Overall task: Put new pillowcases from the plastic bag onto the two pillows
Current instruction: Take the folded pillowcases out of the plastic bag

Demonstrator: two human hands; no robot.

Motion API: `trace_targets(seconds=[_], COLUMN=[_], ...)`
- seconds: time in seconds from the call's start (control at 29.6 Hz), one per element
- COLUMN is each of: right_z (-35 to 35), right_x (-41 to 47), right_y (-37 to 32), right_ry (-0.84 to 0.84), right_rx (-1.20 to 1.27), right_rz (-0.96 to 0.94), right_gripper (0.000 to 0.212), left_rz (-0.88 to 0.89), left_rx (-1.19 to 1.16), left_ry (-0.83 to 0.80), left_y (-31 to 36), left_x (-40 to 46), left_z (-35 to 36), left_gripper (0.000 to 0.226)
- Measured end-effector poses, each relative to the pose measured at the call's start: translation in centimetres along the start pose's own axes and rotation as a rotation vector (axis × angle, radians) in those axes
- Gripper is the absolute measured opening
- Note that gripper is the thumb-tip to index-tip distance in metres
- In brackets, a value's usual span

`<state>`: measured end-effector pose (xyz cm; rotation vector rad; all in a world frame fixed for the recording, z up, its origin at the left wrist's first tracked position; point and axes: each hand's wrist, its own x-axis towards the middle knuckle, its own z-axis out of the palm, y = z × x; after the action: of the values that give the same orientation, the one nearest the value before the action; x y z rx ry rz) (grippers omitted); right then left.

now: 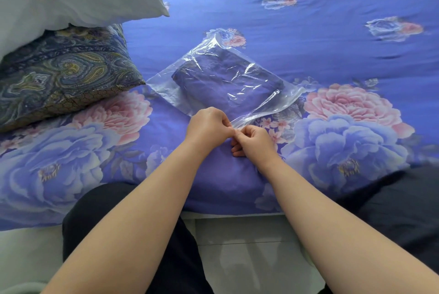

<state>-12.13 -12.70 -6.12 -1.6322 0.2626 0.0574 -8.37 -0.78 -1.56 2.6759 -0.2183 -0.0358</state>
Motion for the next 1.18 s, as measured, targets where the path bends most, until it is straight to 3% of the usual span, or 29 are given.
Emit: trace_targets(seconds=[0.17,0.37,0.44,0.51,0.57,0.64,0.74,0.88,0.94,1.08,1.18], right_z=[0.4,0.0,-0.3,-0.9,-1.6,-2.2,-2.3,-2.3,-2.6,-2.9,-3.0], right_x=[-0.9,-0.2,0.3,0.6,0.6,0.3,-0.1,0.0,-0.1,-0.6,-0.4], right_y=[0.7,-0.5,-0.8,-1.0,-0.9,-0.6,-0.5,-1.2,-1.3,-1.0,-1.1], right_ry=[0.060,0.110,0.163,0.219,0.238,0.242,0.203,0.060,0.026,-0.018,-0.015], right_rx=[-0.054,0.116,0.109,0.040,-0.041,-0.122,-0.266,-0.327,-0.295,-0.278,-0.285], right_rz=[-0.063,0.125,0.187,0.189,0.147,0.114,0.101,0.063,0.040,0.016,0.071], right_gripper=[0.024,0.023,0.029,0.020,0.008,0.015,0.016,0.020,0.016,0.010,0.014], left_rz=[-0.121,-0.002,0.024,0.022,-0.010,-0.060,0.106,0.336,0.328,0.244,0.226], left_rx=[-0.056,-0.225,-0.225,-0.234,-0.246,-0.239,-0.104,0.266,0.307,0.158,0.169], left_ry=[0.117,-0.073,-0.117,-0.127,-0.074,0.048,0.233,0.115,0.130,0.031,0.043], left_y=[-0.8,-0.8,-1.0,-1.0,-0.7,-0.4,0.6,2.0,2.5,2.9,3.3], left_x=[0.8,0.6,0.4,0.4,0.5,0.6,0.4,0.1,0.4,0.7,0.5], left_z=[-0.1,-1.0,-1.4,-2.0,-2.4,-2.5,-2.0,0.0,0.5,0.8,0.7], left_gripper=[0.010,0.023,0.024,0.026,0.030,0.032,0.023,0.046,0.040,0.018,0.018])
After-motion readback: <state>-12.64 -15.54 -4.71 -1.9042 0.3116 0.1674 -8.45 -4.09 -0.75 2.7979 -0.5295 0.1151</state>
